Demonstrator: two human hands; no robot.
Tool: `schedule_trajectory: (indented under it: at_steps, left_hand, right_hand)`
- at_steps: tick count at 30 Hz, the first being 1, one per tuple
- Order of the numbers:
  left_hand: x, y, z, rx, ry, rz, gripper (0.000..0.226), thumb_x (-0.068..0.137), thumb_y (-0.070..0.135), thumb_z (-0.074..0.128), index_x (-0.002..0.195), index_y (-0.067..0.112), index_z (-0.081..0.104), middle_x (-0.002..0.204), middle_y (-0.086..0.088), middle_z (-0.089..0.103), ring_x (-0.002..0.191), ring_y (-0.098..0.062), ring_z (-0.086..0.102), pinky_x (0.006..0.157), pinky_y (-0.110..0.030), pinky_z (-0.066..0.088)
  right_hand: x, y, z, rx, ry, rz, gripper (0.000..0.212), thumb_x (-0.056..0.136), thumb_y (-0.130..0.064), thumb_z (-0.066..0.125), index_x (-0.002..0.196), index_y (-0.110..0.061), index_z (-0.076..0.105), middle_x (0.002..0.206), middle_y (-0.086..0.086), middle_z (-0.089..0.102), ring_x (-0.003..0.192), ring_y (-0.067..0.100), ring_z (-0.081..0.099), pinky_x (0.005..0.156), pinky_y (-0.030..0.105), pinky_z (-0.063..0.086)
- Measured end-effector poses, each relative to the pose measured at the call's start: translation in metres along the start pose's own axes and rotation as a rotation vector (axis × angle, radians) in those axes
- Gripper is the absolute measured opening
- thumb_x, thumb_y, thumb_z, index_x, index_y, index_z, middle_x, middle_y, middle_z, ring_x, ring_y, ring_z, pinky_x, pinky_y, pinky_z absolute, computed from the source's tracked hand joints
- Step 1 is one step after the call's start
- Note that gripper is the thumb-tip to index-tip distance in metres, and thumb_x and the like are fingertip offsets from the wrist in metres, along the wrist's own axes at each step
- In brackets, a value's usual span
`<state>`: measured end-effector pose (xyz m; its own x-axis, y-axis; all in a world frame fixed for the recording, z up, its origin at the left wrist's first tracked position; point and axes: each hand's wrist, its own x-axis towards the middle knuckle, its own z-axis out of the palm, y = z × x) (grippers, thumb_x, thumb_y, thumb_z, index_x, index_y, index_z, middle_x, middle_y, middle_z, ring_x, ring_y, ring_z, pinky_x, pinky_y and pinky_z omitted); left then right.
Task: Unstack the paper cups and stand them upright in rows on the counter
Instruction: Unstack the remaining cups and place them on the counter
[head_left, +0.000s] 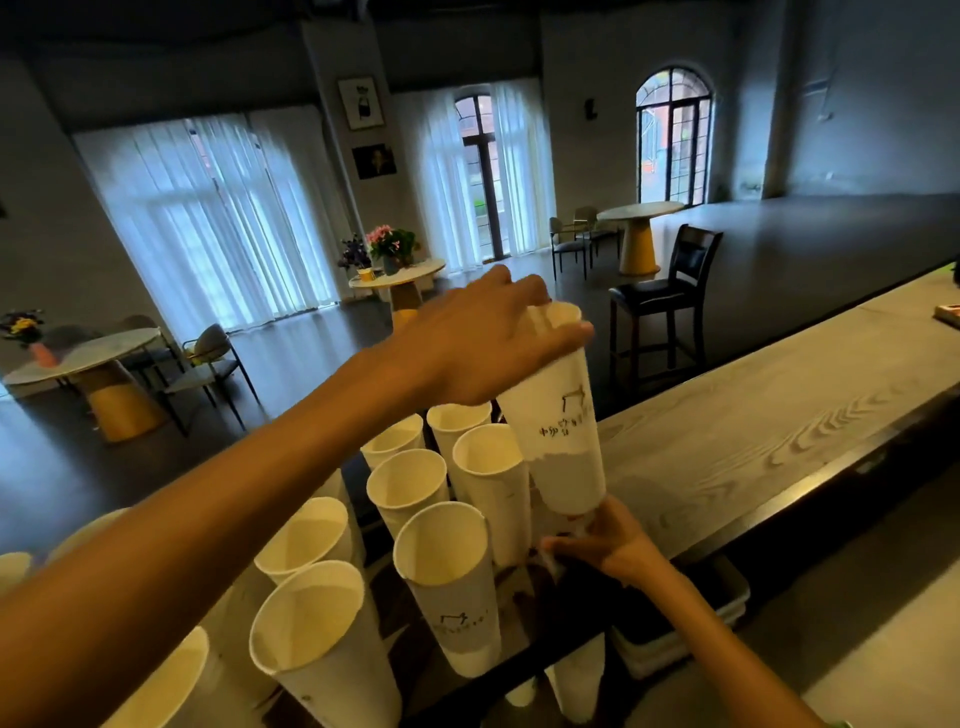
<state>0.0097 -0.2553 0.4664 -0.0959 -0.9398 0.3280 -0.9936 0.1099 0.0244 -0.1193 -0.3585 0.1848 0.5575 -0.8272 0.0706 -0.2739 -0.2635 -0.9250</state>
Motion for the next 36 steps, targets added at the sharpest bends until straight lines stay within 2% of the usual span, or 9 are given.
schedule_trajectory:
  at_steps: [1,3,4,6,12,19,24,28,36]
  left_hand:
    - [-0.001,0.009,0.006,-0.006,-0.071,0.045,0.070,0.086,0.080,0.032,0.132,0.031,0.050,0.122,0.001,0.050,0.105,-0.020,0.055,0.087,-0.043,0.052]
    - [-0.004,0.024,0.020,-0.008,-0.184,0.125,0.063,0.088,0.075,0.043,0.133,0.032,0.048,0.122,0.003,0.049,0.102,-0.018,0.054,0.085,-0.039,0.051]
    - [-0.005,0.030,0.029,-0.005,-0.231,0.159,0.062,0.088,0.073,0.047,0.134,0.032,0.047,0.120,0.003,0.049,0.101,-0.018,0.054,0.084,-0.038,0.051]
    - [-0.006,0.036,0.047,0.004,-0.326,0.199,0.065,0.086,0.071,0.053,0.137,0.031,0.045,0.123,0.003,0.049,0.104,-0.020,0.054,0.083,-0.035,0.051]
    - [-0.006,0.028,0.089,0.068,-0.525,0.173,0.071,0.085,0.064,0.063,0.144,0.034,0.038,0.137,0.000,0.046,0.121,-0.023,0.051,0.087,-0.033,0.049]
    - [-0.015,0.022,0.098,0.080,-0.543,0.173,0.071,0.085,0.056,0.069,0.145,0.034,0.039,0.137,0.001,0.048,0.125,-0.021,0.050,0.088,-0.031,0.048]
    - [-0.018,0.018,0.102,0.112,-0.543,0.195,0.072,0.082,0.052,0.073,0.144,0.035,0.040,0.135,0.002,0.048,0.122,-0.019,0.049,0.080,-0.026,0.043]
    - [-0.020,0.015,0.099,0.144,-0.559,0.203,0.074,0.081,0.049,0.075,0.144,0.035,0.040,0.138,0.001,0.047,0.125,-0.021,0.048,0.091,-0.033,0.049]
    - [-0.027,0.013,0.093,0.165,-0.573,0.228,0.075,0.083,0.049,0.073,0.148,0.036,0.038,0.149,0.002,0.042,0.136,-0.022,0.041,0.109,-0.047,0.040]
  right_hand:
    - [-0.003,0.005,-0.010,-0.027,0.024,-0.015,0.038,0.072,-0.011,0.086,0.091,-0.031,0.060,0.094,-0.006,0.066,0.089,0.013,0.065,0.065,0.018,0.055]
    - [-0.005,0.012,-0.025,-0.059,0.114,-0.013,0.027,0.077,-0.006,0.080,0.087,-0.027,0.064,0.089,0.005,0.071,0.088,0.027,0.069,0.070,0.035,0.059]
    - [-0.007,0.016,-0.031,-0.059,0.143,-0.004,0.021,0.078,-0.008,0.079,0.086,-0.023,0.066,0.088,0.007,0.072,0.085,0.028,0.069,0.070,0.036,0.058]
    - [-0.014,0.023,-0.042,-0.088,0.173,0.017,0.015,0.080,-0.016,0.078,0.088,-0.020,0.067,0.085,0.000,0.071,0.079,0.017,0.067,0.066,0.024,0.053]
    - [-0.033,0.045,-0.051,-0.075,0.183,0.066,0.021,0.080,-0.024,0.079,0.097,-0.017,0.068,0.090,-0.003,0.072,0.086,0.010,0.069,0.079,0.028,0.058]
    - [-0.040,0.046,-0.034,-0.096,0.117,0.036,0.030,0.079,-0.020,0.080,0.105,-0.023,0.066,0.098,-0.010,0.070,0.094,0.003,0.066,0.083,0.021,0.054]
    - [-0.043,0.049,-0.019,-0.115,0.072,-0.010,0.029,0.076,-0.020,0.082,0.100,-0.028,0.068,0.097,-0.014,0.071,0.094,-0.002,0.065,0.082,0.018,0.053]
    - [-0.042,0.052,-0.017,-0.116,0.090,-0.012,0.027,0.076,-0.023,0.082,0.099,-0.028,0.068,0.097,-0.013,0.071,0.094,-0.001,0.066,0.084,0.021,0.054]
    - [-0.044,0.048,-0.015,-0.077,0.109,-0.018,0.026,0.079,-0.021,0.080,0.101,-0.027,0.068,0.096,-0.011,0.071,0.093,0.000,0.066,0.082,0.021,0.056]
